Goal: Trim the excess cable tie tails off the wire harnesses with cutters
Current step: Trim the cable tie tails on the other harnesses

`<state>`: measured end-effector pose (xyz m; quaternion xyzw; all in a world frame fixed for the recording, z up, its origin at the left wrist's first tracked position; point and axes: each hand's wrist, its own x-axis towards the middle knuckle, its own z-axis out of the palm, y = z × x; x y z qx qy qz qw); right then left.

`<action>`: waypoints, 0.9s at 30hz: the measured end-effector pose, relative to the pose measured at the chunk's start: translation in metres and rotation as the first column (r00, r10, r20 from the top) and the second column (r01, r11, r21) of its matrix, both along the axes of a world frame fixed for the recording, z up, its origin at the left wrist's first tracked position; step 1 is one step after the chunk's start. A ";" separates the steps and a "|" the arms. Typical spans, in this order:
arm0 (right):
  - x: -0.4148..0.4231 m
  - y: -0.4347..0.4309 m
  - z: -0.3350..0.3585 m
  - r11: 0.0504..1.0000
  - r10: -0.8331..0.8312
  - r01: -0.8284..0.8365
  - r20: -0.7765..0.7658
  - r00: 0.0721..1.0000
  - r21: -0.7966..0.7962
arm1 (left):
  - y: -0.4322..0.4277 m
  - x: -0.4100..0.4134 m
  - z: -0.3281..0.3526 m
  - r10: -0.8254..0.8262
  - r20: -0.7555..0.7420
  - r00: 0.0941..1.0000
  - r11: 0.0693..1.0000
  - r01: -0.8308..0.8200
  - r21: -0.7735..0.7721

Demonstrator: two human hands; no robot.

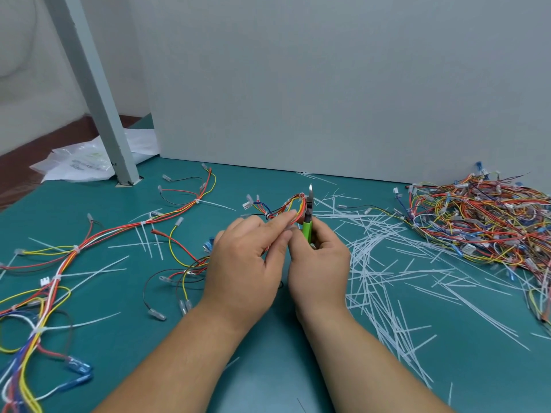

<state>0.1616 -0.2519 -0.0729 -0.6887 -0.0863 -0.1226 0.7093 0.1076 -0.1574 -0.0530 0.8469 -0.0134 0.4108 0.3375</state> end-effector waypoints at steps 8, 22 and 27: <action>-0.002 0.004 0.004 0.999 0.039 -0.039 -0.028 0.999 0.031 | 0.000 0.001 0.000 -0.004 0.001 1.000 1.000 0.004 0.002; -0.001 0.002 0.002 1.000 0.006 -0.005 -0.025 1.000 0.023 | -0.001 0.000 0.001 -0.003 -0.013 1.000 1.000 0.003 0.013; 0.000 0.001 0.002 1.000 0.022 -0.022 -0.005 1.000 0.002 | -0.001 0.000 0.001 0.001 -0.009 1.000 1.000 -0.001 0.004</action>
